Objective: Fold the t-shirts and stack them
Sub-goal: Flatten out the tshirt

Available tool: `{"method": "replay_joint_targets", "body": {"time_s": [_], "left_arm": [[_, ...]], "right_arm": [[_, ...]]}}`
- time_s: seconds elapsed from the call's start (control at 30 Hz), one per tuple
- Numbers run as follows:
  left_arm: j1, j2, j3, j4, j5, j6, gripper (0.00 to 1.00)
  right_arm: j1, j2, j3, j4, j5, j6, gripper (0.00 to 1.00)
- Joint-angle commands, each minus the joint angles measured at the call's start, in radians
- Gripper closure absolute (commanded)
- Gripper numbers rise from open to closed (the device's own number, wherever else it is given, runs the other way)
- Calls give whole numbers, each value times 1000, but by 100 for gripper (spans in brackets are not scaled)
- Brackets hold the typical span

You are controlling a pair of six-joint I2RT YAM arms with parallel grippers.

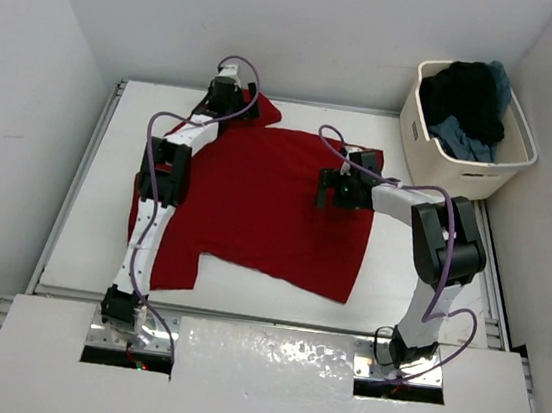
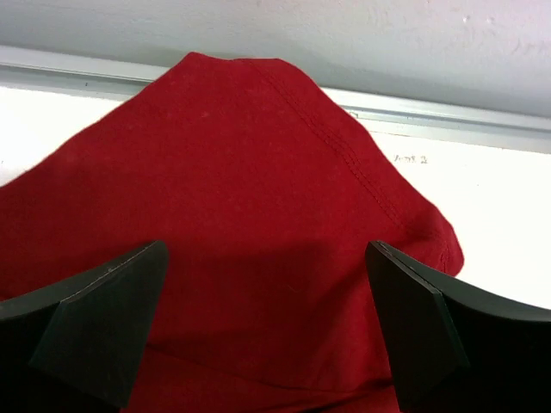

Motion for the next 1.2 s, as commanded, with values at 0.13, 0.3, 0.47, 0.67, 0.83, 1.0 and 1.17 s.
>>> {"method": "replay_joint_targets", "body": {"time_s": [0.13, 0.3, 0.47, 0.67, 0.83, 1.0, 1.17], "left_arm": [[9, 47, 93, -190, -206, -132, 0], [92, 57, 63, -239, -252, -334, 0], [163, 77, 29, -146, -133, -517, 0], [158, 115, 52, 156, 5, -519, 0], [141, 142, 115, 248, -2, -493, 0], [140, 124, 150, 287, 31, -472, 0], [135, -12, 150, 223, 57, -398, 0]], "right_arm": [[-48, 50, 12, -168, 39, -30, 1], [-103, 95, 70, -202, -13, -58, 1], [-120, 121, 132, -191, -75, -79, 1], [-134, 150, 199, -223, -79, -151, 1], [-185, 196, 266, -210, -116, -165, 1], [-198, 213, 332, -216, -128, -240, 1], [-198, 104, 343, -230, -162, -269, 1]]}}
